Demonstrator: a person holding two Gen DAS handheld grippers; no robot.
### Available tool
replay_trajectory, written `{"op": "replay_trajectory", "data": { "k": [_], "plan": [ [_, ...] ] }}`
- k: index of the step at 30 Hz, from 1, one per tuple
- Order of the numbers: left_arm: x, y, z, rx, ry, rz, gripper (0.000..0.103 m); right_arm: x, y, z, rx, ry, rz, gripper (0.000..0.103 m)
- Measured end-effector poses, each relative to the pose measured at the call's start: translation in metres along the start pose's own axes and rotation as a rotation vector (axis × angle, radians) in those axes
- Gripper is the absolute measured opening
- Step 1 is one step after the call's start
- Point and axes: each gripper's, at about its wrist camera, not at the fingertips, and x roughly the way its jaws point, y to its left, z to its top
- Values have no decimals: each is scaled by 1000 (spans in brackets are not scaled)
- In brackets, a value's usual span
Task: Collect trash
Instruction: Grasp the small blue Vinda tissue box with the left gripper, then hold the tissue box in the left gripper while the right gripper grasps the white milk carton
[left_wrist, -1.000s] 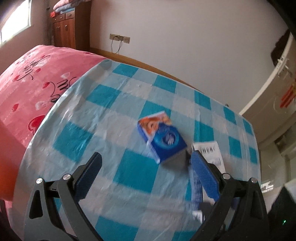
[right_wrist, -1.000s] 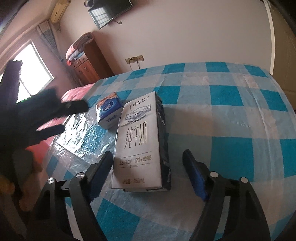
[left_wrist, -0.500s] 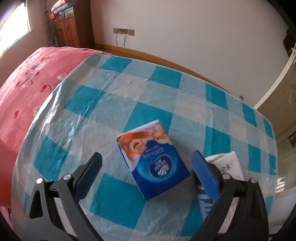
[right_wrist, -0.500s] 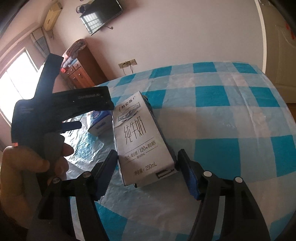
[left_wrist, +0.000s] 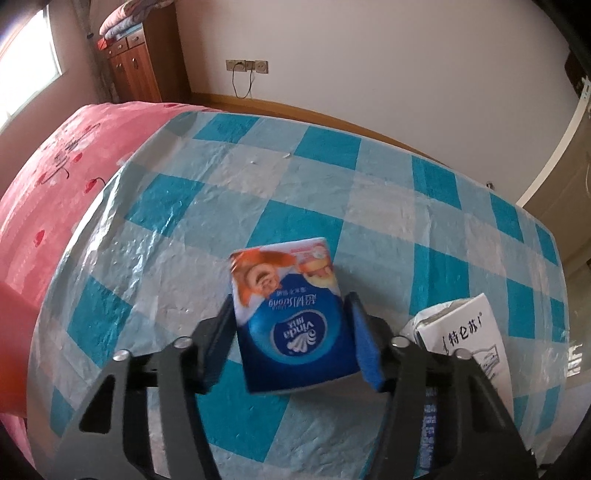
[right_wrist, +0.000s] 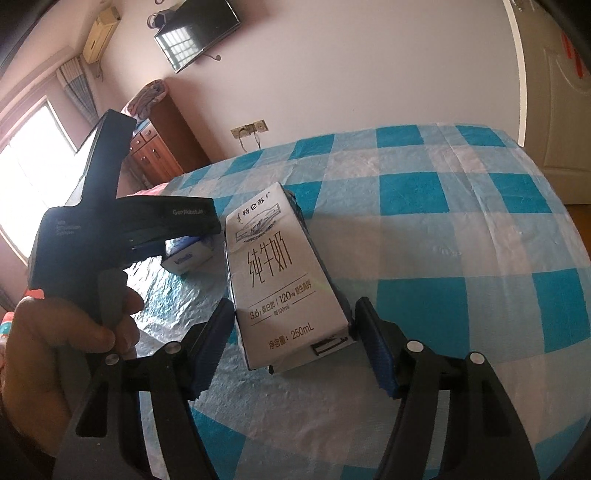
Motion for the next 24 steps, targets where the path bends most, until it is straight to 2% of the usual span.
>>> {"op": "replay_trajectory", "data": {
  "k": [3,13,20,24],
  "plan": [
    [0,1,-2,9,-7,-3,53,2,3,0,-14,5,6,79],
    [-11,6,-19,39,-13,-22,53,4,6,0,-32,13,2,86],
    [-20,13,-33,52,-16,-32,53,4,7,0,-39,16,5,86],
    [-26,17,-44,64,-19,-32,53,3,5,0,-38,14,-7,73]
  ]
}}
